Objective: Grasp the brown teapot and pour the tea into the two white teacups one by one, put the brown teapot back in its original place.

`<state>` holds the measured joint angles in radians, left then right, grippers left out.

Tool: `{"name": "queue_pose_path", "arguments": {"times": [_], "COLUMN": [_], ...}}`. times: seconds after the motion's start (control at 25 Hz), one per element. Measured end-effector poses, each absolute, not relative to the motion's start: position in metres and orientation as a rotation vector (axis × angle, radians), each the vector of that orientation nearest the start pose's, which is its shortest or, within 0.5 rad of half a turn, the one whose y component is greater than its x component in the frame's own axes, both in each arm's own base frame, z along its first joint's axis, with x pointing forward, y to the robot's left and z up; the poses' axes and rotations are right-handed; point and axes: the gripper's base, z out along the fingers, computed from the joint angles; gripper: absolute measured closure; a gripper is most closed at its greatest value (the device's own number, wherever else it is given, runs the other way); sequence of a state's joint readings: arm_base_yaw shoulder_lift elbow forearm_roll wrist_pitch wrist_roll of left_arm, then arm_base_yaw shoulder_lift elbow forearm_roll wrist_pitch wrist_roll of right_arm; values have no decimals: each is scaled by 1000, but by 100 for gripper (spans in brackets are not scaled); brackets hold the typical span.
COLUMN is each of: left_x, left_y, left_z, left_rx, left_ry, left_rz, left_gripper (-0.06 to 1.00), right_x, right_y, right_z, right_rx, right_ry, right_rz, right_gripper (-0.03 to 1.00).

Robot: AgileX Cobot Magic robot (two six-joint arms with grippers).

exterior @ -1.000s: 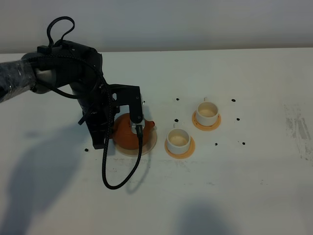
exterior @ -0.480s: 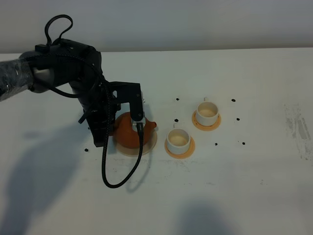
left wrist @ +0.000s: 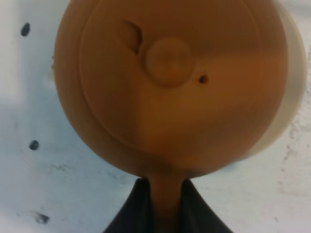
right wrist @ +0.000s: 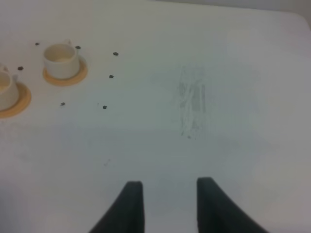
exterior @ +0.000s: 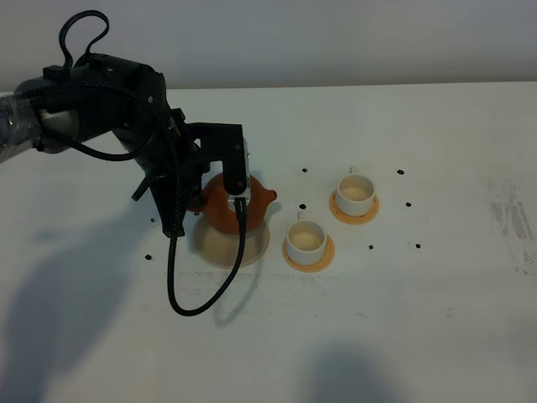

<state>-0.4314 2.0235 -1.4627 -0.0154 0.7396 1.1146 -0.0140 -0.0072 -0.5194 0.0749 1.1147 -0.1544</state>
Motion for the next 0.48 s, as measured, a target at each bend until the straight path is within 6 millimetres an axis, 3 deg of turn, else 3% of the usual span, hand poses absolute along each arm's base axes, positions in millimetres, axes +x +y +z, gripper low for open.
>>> {"name": "queue_pose_path", "arguments": {"times": [0.48], "left_x": [388], "left_y": [-193], "left_z": [184], "left_rx": [1971], "left_ry": [1818], "left_rz": [221], "left_gripper": [85], "right_x": [-11], "right_y": [6], "right_z": [278], "right_rx": [-152], "right_ry": [2064], "right_rz": [-14], "right_gripper": [70]}}
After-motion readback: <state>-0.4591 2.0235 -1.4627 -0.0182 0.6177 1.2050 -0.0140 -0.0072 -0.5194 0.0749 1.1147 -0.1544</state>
